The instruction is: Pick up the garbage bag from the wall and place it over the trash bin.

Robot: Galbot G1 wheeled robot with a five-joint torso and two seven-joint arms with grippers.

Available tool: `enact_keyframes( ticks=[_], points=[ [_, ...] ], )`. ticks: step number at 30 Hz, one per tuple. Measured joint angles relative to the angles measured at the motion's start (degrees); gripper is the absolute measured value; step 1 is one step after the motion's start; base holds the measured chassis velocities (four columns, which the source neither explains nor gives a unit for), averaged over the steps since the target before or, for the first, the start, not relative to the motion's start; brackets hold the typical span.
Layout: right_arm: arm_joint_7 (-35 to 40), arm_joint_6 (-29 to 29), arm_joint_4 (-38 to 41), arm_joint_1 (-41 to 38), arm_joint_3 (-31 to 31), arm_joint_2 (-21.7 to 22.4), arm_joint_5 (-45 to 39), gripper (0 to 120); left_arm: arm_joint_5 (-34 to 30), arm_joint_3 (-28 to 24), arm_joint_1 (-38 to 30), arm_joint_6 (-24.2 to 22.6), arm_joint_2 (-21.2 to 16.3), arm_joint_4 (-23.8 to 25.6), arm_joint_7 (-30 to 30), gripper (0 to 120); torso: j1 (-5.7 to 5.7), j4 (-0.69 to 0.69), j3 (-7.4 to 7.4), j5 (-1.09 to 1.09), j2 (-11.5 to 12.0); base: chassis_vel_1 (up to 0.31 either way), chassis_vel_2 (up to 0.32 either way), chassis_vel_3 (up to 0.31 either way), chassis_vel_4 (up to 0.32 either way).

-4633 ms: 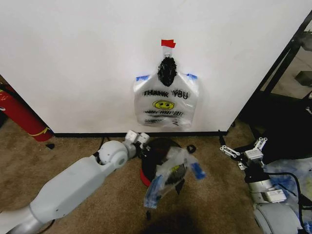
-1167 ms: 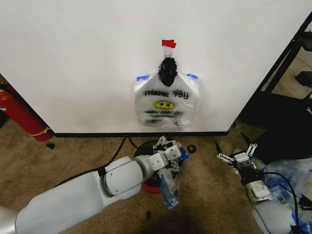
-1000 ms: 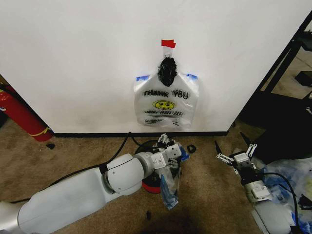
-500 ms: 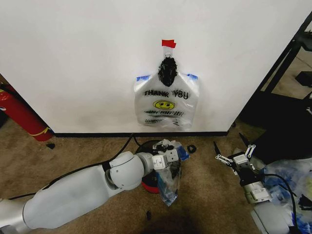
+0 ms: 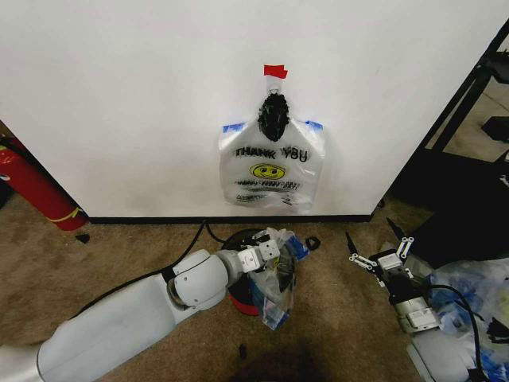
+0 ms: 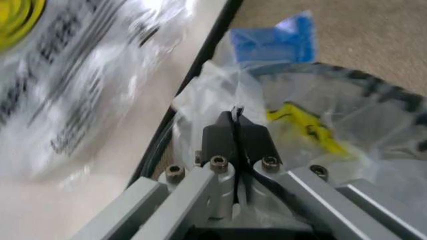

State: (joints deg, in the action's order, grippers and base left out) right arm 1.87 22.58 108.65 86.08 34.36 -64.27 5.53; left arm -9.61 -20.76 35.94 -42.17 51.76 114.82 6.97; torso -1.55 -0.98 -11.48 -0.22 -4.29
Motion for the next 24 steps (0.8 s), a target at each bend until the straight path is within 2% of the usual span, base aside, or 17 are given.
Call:
enact_keyframes(
  ticks=[4, 5, 7, 11, 12, 17, 19, 24],
  points=[
    [-0.4, 0.1, -0.2, -0.1, -0.5, 0.0, 0.0, 100, -2.7, 7.7, 4.7, 0.0, 3.2, -1.0, -2.1, 0, 0.00, -0.01, 0.00, 0.00, 0.0, 0.000, 0.000, 0.000, 0.000],
    [-0.4, 0.1, -0.2, -0.1, -0.5, 0.0, 0.0, 100, -2.7, 7.7, 4.7, 0.0, 3.2, -1.0, -2.1, 0, 0.00, -0.01, 0.00, 0.00, 0.0, 0.000, 0.000, 0.000, 0.000],
    [-1.9, 1.2, -0.6, -0.1, -0.8, 0.0, -0.7, 100, -4.3, 12.6, 7.7, 0.0, 5.3, -1.5, -2.8, 0, 0.00, -0.01, 0.00, 0.00, 0.0, 0.000, 0.000, 0.000, 0.000],
    [-11.1, 5.0, -2.3, -0.4, -1.0, 0.5, -5.8, 100, -7.2, 18.5, 12.0, 0.0, 8.5, -2.5, -4.2, 0, 0.00, 0.00, 0.00, 0.00, 0.0, 0.000, 0.000, 0.000, 0.000],
    [-11.1, 5.0, -2.3, -0.4, -1.0, 0.5, -5.8, 100, -7.2, 18.5, 12.0, 0.0, 8.5, -2.5, -4.2, 0, 0.00, 0.00, 0.00, 0.00, 0.0, 0.000, 0.000, 0.000, 0.000],
    [-25.5, 7.8, -5.6, -1.6, -1.8, 1.2, -15.9, 100, -8.3, 21.9, 15.9, 0.9, 11.6, -4.7, -5.8, 0, 0.00, -0.01, 0.00, 0.00, 0.0, 0.000, 0.000, 0.000, 0.000],
    [-27.5, 7.8, -6.2, -1.8, -2.0, 1.3, -17.6, 100, -8.3, 22.4, 16.5, 1.3, 12.2, -5.1, -6.0, 0, 0.00, -0.01, 0.00, 0.00, 0.0, 0.000, 0.000, 0.000, 0.000],
    [-34.8, 3.9, -8.7, -2.9, -3.6, 1.8, -25.4, 100, -7.9, 25.8, 20.1, 3.6, 15.5, -6.2, -7.0, 0, 0.00, -0.01, 0.00, 0.00, 0.0, 0.000, 0.000, 0.000, 0.000]
  ],
)
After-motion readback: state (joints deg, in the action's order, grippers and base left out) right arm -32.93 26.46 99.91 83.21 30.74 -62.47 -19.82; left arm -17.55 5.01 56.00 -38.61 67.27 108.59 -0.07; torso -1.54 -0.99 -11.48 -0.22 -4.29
